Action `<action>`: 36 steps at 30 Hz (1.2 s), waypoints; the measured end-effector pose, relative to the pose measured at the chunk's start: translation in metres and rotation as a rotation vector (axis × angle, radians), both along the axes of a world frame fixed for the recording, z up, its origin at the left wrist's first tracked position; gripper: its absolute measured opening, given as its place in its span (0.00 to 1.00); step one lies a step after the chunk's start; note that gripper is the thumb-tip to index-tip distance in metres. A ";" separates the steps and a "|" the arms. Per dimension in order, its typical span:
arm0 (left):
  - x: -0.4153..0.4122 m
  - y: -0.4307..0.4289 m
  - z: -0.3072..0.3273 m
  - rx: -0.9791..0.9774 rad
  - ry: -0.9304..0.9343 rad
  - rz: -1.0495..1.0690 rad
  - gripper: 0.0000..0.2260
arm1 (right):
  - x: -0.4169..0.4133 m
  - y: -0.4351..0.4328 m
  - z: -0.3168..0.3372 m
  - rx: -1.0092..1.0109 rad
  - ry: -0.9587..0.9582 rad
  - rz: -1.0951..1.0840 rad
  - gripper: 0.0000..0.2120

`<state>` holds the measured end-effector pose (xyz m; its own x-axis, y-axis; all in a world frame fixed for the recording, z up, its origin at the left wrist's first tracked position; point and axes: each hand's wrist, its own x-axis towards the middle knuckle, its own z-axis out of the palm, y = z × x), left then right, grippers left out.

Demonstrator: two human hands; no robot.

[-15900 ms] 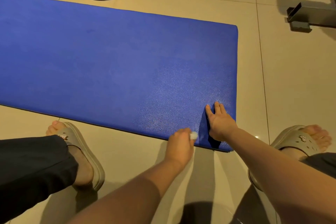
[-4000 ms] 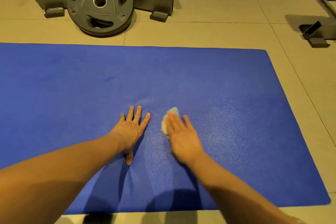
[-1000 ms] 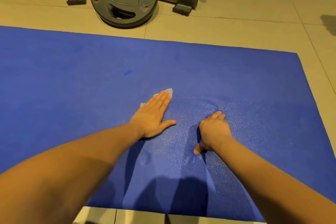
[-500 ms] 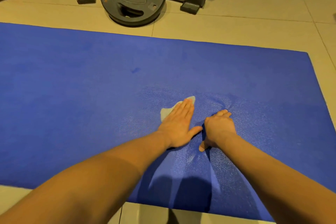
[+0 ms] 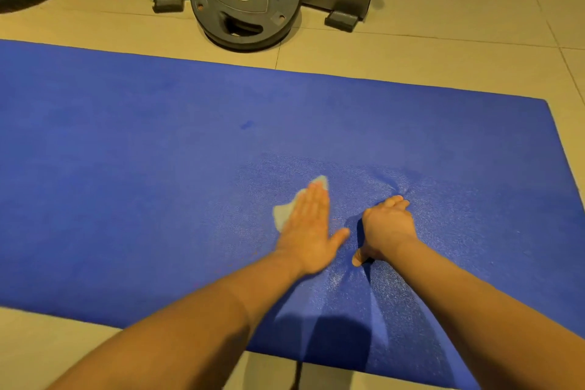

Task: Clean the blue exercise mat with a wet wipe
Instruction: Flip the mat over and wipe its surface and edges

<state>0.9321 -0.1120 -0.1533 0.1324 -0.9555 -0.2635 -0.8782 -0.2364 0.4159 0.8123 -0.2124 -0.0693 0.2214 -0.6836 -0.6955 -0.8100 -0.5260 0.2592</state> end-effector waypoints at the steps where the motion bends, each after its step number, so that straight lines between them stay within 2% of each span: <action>1: -0.009 0.000 0.001 0.015 -0.002 -0.087 0.40 | 0.000 0.000 -0.001 -0.003 -0.001 -0.001 0.64; 4: 0.017 0.009 0.005 -0.035 -0.046 -0.237 0.37 | -0.003 0.000 -0.001 -0.011 -0.017 -0.001 0.65; 5: 0.035 0.018 0.006 -0.050 -0.046 -0.189 0.38 | -0.004 0.000 -0.001 -0.010 -0.024 0.000 0.66; 9: 0.088 0.057 0.005 -0.044 -0.065 0.252 0.42 | -0.003 -0.001 -0.002 -0.009 -0.020 -0.001 0.66; 12: 0.065 0.050 -0.002 -0.012 -0.130 0.362 0.45 | -0.001 0.000 -0.002 -0.012 -0.024 -0.003 0.65; 15: 0.015 0.033 0.000 -0.009 -0.058 0.256 0.43 | -0.004 0.000 -0.003 -0.017 -0.038 -0.008 0.66; 19: -0.021 0.032 0.003 0.004 0.015 -0.063 0.39 | -0.004 0.001 -0.002 -0.023 -0.033 -0.013 0.66; 23: 0.014 0.041 0.011 0.014 -0.181 -0.302 0.39 | -0.004 0.000 -0.001 -0.022 -0.032 -0.012 0.66; 27: 0.040 0.060 0.029 0.097 -0.105 -0.172 0.32 | -0.003 0.000 -0.001 -0.018 -0.033 -0.029 0.67; 29: 0.046 0.068 0.035 0.134 -0.106 -0.118 0.35 | -0.003 0.001 0.002 -0.015 -0.046 -0.026 0.66; 31: 0.050 0.072 0.040 0.135 -0.196 -0.128 0.38 | -0.004 0.001 0.003 -0.017 -0.050 -0.023 0.65; 32: 0.051 0.073 0.042 0.092 -0.272 -0.144 0.36 | -0.004 0.002 0.004 -0.019 -0.048 -0.019 0.65; 34: 0.053 0.072 0.041 -0.028 -0.398 -0.154 0.26 | -0.003 0.002 0.003 -0.023 -0.048 -0.016 0.65; 36: 0.056 0.069 0.043 -0.070 -0.384 -0.089 0.12 | -0.004 0.002 0.003 -0.025 -0.047 -0.021 0.64</action>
